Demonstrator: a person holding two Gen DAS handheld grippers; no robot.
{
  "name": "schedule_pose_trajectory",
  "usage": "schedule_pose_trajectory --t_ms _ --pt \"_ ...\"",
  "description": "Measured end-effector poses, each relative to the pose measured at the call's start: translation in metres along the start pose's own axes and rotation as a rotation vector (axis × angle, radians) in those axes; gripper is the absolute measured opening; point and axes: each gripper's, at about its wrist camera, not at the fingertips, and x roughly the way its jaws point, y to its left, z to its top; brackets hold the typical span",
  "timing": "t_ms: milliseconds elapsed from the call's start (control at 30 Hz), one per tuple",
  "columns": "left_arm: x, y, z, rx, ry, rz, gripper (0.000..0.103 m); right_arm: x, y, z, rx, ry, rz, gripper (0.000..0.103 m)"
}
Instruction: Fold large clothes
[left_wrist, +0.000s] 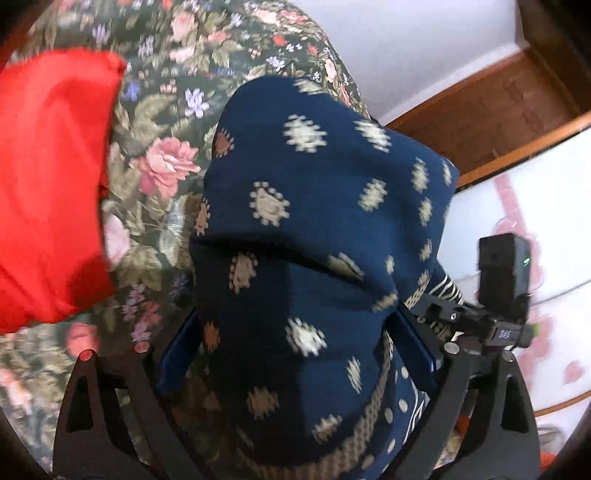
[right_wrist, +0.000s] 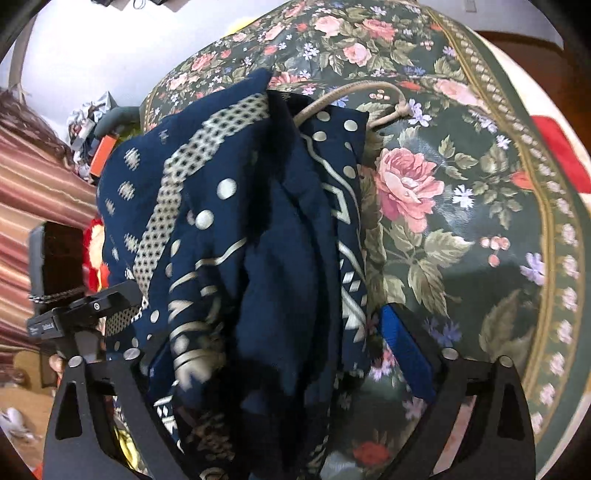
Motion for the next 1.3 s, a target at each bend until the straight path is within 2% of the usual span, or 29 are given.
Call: schedule_pose_trajectory --t_ms 167,233,267,333,433,467,533,700,1000,1167,1300 --pt "0.005 0.001 0.004 -0.002 -0.008 -0.028 0.097 -0.001 -0.003 0.004 0.011 -0.039 0.048 0.102" --pt "0.004 0.002 0.006 -0.003 -0.009 -0.027 0.096 -0.002 -0.004 0.005 0.021 -0.053 0.063 0.098" --pt "0.004 0.001 0.007 -0.003 -0.012 -0.027 0.094 -0.003 -0.003 0.005 0.021 -0.061 0.079 0.087" --pt "0.003 -0.004 0.009 0.006 -0.014 -0.037 0.086 -0.006 0.002 0.004 0.009 -0.062 0.115 0.071" --pt "-0.002 -0.012 0.007 0.035 -0.02 -0.003 0.078 -0.007 0.009 0.001 -0.005 -0.058 0.11 0.048" --pt "-0.003 -0.015 0.005 0.042 -0.021 0.006 0.075 -0.007 0.011 0.001 -0.004 -0.058 0.106 0.043" --pt "-0.009 -0.021 0.002 0.053 -0.022 0.013 0.071 -0.014 0.018 -0.004 -0.005 -0.057 0.098 0.039" --pt "-0.035 -0.036 -0.007 0.073 -0.044 0.01 0.067 -0.036 0.043 -0.011 -0.04 -0.088 0.07 0.035" --pt "-0.128 -0.051 -0.02 0.112 -0.183 -0.005 0.067 -0.065 0.111 -0.017 -0.144 -0.167 0.077 0.035" --pt "-0.185 -0.039 -0.016 0.109 -0.27 0.016 0.067 -0.058 0.155 -0.011 -0.212 -0.204 0.102 0.035" --pt "-0.224 -0.02 -0.007 0.094 -0.336 0.045 0.067 -0.041 0.193 0.007 -0.252 -0.209 0.127 0.035"
